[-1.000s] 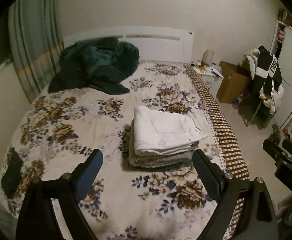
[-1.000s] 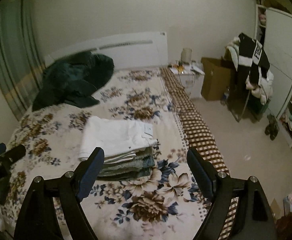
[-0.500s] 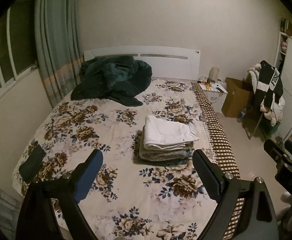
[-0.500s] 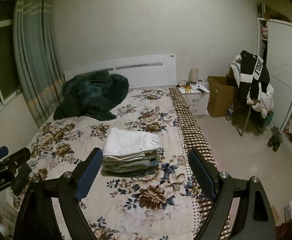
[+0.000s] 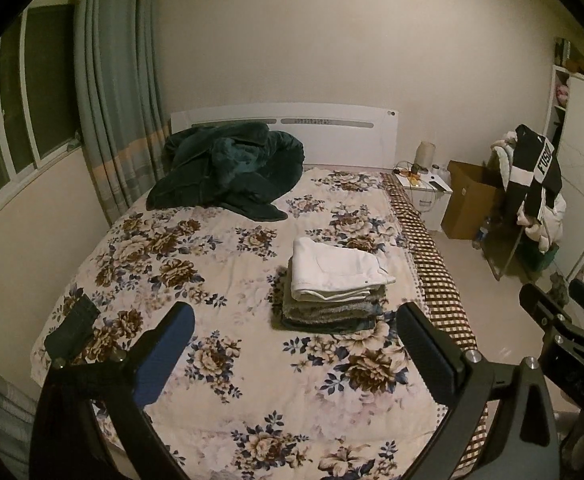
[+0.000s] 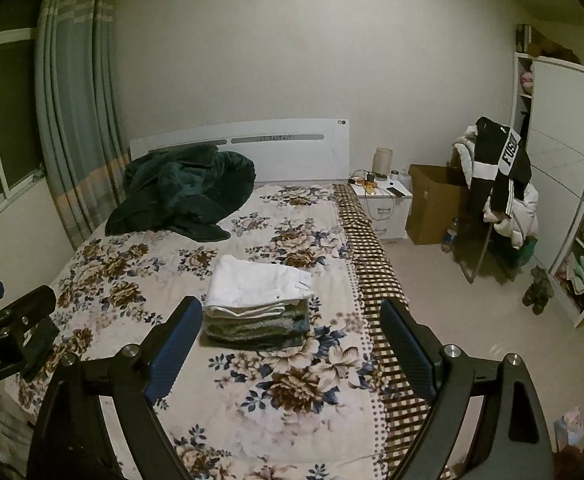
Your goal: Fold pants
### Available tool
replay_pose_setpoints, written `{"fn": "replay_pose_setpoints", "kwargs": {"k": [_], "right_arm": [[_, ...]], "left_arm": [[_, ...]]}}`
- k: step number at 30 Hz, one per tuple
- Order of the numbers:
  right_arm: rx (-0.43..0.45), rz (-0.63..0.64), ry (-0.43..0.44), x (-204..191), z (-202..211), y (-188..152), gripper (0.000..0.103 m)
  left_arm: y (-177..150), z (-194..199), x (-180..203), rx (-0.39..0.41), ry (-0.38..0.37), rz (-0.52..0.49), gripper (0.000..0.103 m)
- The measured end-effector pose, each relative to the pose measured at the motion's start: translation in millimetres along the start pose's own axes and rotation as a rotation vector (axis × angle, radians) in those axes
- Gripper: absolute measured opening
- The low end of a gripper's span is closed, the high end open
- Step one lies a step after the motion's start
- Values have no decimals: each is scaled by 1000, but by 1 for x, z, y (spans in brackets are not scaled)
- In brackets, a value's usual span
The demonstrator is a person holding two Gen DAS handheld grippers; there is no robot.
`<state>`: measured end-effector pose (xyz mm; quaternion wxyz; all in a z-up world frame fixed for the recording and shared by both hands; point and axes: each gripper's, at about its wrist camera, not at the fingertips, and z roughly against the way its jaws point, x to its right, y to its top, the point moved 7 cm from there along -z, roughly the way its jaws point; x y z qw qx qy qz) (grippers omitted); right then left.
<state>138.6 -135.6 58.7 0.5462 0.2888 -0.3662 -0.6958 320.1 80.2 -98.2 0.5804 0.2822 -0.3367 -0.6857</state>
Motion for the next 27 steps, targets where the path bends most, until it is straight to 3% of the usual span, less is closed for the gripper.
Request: {"fn": "replay_pose_setpoints", "kwargs": {"k": [27], "right_arm": [[-20,3,32,-19,10,-4,93]], "left_arm": [[-11,23,-12,9,17,-6,103]]}}
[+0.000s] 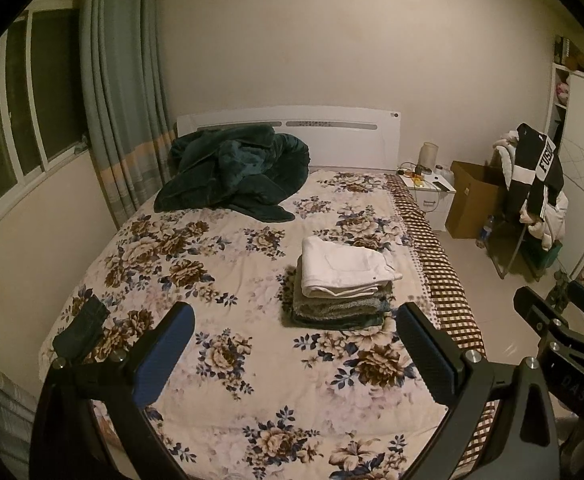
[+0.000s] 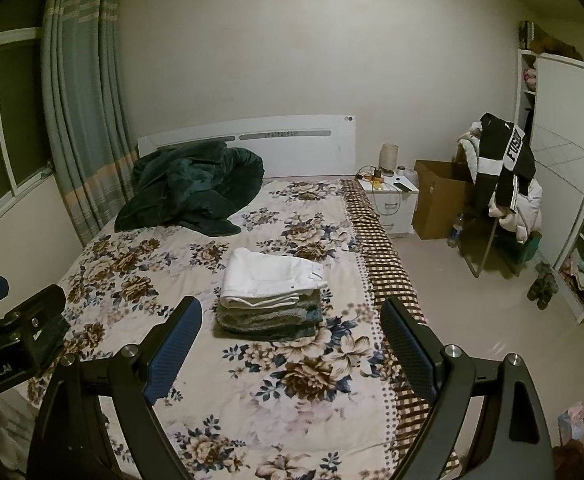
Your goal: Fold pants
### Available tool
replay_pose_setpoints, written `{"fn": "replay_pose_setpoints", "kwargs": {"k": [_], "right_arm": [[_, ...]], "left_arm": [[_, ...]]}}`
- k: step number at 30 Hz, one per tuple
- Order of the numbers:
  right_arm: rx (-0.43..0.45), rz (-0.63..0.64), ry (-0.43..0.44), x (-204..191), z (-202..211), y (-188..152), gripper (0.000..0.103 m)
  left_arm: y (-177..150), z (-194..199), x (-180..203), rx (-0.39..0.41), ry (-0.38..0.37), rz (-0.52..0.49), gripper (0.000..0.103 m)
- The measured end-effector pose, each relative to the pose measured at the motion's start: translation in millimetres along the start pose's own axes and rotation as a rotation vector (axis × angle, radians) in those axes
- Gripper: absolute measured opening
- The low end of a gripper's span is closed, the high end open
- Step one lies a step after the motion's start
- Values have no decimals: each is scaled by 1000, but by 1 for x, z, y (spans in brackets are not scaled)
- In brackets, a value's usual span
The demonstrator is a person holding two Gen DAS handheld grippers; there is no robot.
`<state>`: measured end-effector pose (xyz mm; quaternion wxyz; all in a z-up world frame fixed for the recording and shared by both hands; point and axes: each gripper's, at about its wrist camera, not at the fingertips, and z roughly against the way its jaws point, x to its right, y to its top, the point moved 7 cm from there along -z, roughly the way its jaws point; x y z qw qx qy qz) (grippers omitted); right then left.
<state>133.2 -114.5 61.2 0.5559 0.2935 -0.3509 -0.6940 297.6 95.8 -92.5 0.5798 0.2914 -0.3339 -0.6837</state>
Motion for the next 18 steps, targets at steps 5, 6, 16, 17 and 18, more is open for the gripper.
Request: {"fn": "replay_pose_setpoints", "kwargs": {"k": [5,6,16,17,18], "right_arm": [[-11,-1,10,-8,-2,-6,93],[-14,0,11,-10,-3,-6,93],[-27,-12,6,-9,-7,-12,93],[-27,-14,5,-9,-8,-12,93],[-28,-15,5,-8,-8,-13,93]], "left_arm": [[-2,2,-4,-1,7,13,103],[-2,2,-5,-1,8,16,103],[-5,3,-5,2,27,25,103],[-5,4,-5,1,28,26,103],[-5,4,-5,0,29,28,103]]}}
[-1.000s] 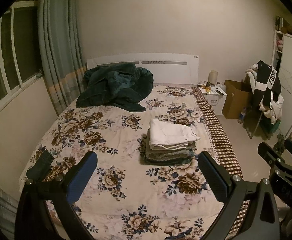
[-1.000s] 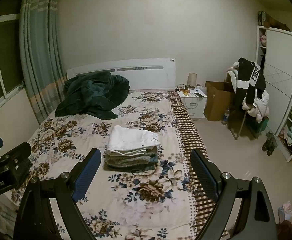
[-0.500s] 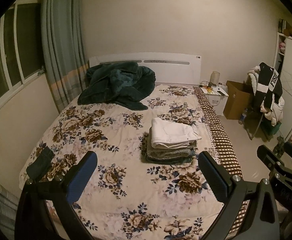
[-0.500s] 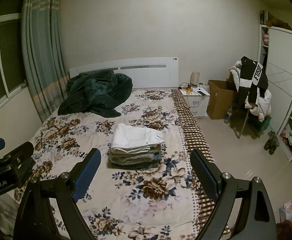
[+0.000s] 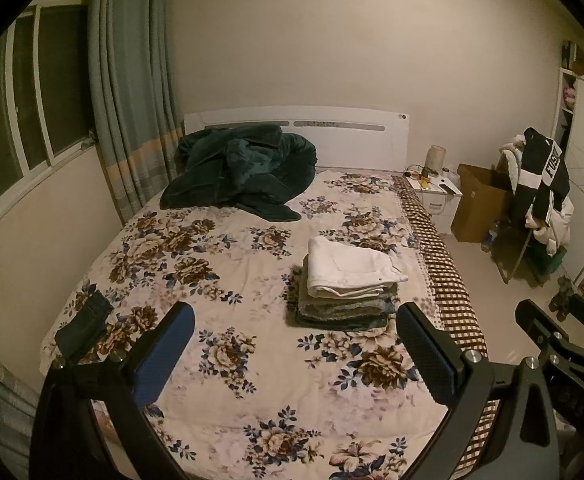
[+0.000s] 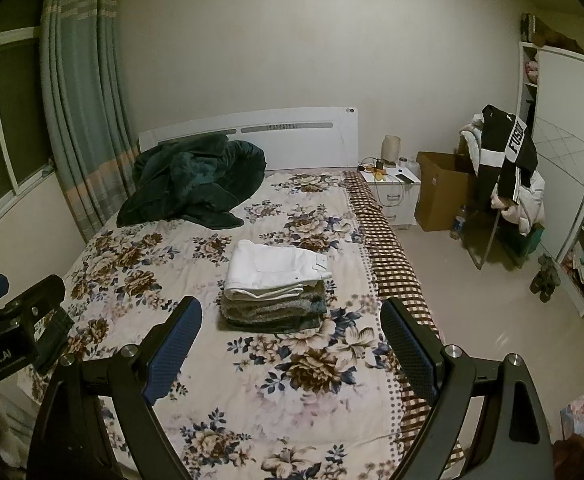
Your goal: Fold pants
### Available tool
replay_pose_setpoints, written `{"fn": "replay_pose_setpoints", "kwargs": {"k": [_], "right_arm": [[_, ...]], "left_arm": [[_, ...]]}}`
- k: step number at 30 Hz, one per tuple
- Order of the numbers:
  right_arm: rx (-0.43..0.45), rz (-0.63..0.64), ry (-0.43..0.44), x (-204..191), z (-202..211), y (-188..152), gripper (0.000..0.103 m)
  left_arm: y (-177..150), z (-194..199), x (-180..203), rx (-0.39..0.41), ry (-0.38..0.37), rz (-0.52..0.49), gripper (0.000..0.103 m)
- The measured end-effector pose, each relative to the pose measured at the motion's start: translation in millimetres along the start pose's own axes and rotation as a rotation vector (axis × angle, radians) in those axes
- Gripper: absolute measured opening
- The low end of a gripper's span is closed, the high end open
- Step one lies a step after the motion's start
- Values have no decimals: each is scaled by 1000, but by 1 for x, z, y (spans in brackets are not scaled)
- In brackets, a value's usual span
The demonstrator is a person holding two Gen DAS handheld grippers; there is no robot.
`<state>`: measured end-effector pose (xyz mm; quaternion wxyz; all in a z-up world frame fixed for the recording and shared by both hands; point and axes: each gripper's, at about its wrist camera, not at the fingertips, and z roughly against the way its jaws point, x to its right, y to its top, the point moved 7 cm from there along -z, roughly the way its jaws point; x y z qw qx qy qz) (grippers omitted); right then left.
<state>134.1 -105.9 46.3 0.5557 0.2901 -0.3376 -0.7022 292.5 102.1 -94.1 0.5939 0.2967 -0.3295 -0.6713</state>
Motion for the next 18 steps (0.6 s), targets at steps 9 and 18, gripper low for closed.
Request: {"fn": "replay_pose_setpoints", "kwargs": {"k": [9,18], "right_arm": [[-3,-4,-2,0,-3,-1,93],[-13,-4,0,-3,-7,-10,93]], "left_arm": [[-5,-2,2,-11,-2,-2,103],[-8,-3,3,-15,0,-3,103]]}}
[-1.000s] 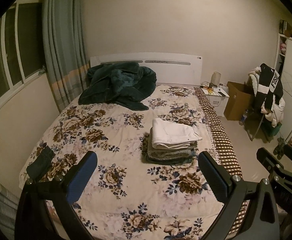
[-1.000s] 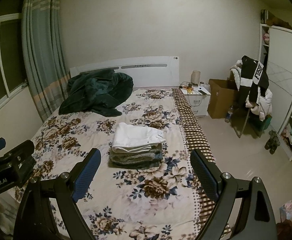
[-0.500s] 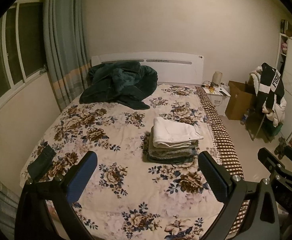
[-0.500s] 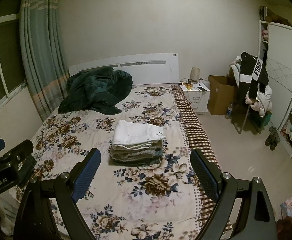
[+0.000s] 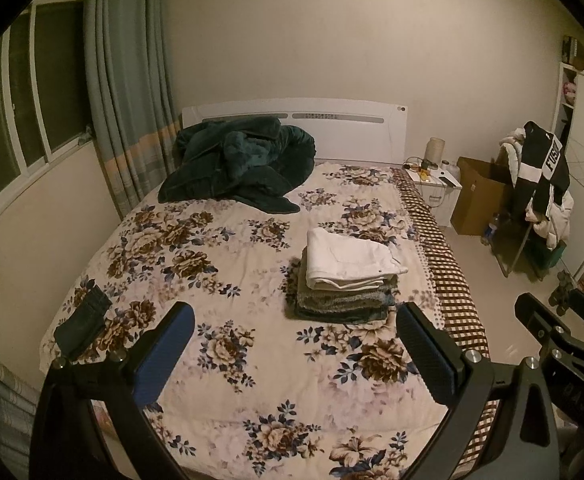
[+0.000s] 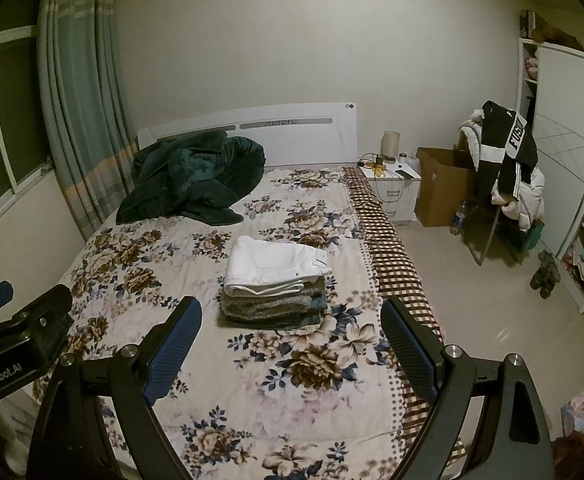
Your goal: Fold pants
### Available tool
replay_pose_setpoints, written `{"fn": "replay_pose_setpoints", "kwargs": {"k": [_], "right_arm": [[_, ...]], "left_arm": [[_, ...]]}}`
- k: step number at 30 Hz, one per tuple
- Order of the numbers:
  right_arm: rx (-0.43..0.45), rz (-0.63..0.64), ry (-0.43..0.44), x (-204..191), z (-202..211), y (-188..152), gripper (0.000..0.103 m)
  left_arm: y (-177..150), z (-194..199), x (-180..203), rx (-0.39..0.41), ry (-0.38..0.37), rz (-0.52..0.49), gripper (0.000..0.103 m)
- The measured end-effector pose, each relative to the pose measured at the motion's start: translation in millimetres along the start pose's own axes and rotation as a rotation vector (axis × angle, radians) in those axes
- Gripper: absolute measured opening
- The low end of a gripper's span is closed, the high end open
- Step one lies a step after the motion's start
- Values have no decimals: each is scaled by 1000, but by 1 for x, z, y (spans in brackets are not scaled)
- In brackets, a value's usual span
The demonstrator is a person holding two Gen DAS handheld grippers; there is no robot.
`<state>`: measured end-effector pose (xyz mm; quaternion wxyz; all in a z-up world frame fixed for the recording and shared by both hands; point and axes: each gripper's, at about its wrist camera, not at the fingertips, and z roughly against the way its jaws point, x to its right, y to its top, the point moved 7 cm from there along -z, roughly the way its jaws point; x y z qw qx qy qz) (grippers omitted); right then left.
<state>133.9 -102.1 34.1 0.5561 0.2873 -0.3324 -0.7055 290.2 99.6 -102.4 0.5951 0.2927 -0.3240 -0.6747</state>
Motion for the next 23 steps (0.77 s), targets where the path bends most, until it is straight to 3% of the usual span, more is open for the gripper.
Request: {"fn": "replay_pose_setpoints", "kwargs": {"k": [23], "right_arm": [[-9,-2,4,-5,-5,-9,93]], "left_arm": [[-10,-1,-9,2,8,2,103]]}}
